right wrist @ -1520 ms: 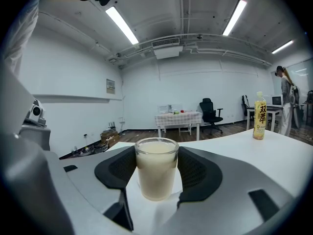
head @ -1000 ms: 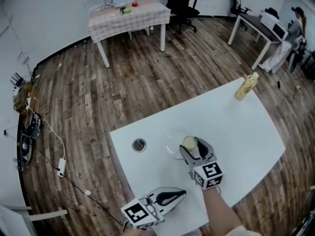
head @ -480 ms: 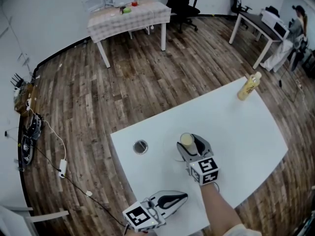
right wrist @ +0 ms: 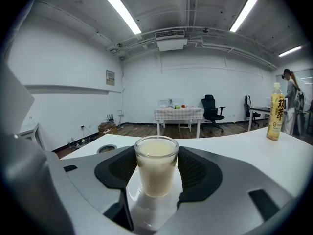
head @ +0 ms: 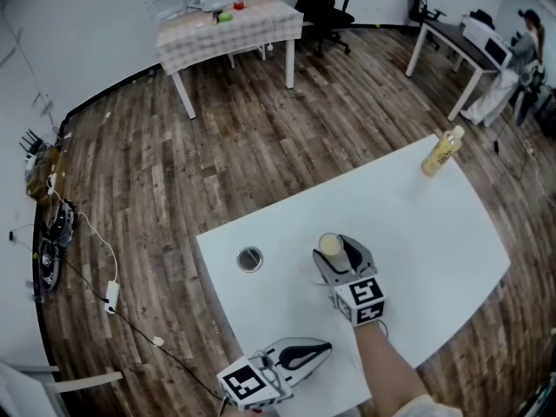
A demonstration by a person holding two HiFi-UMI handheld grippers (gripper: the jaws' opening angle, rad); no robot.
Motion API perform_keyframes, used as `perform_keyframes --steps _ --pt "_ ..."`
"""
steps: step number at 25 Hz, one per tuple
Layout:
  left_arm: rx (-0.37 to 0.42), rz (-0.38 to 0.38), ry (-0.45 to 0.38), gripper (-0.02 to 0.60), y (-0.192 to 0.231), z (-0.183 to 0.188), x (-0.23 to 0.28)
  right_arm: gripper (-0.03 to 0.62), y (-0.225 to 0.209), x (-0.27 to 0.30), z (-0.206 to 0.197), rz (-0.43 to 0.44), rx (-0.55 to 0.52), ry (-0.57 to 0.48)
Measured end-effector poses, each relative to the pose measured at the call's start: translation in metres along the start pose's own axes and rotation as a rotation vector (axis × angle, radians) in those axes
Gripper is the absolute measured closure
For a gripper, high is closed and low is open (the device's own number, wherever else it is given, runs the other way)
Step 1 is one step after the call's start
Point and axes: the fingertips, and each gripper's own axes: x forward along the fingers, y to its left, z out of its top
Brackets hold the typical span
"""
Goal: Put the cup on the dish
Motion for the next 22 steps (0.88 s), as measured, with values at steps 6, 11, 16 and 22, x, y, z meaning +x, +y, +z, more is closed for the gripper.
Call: perform_keyframes --steps 6,11,16,22 --pt "0.001 0.002 -0.001 0.580 0.0004 0.0009 0.0011 0.319 0.0018 -0.0026 -0.0012 0.006 -0.016 -0.008" --pt "0.004 0.006 0.000 0.579 0.0019 0.0007 -0.0011 0.318 0.0041 0.0001 0.0006 0.018 -0.003 -0.034" --pt "0.006 0.009 0.004 0.580 0.0039 -0.0002 -0.0019 0.318 0.0043 -0.0015 0.0017 0.011 -0.020 -0.033" --pt "0.008 0.001 0.006 0.578 0.0005 0.0002 0.0016 0.307 0.0026 -0.0079 0.0059 0.022 0.000 -0.052"
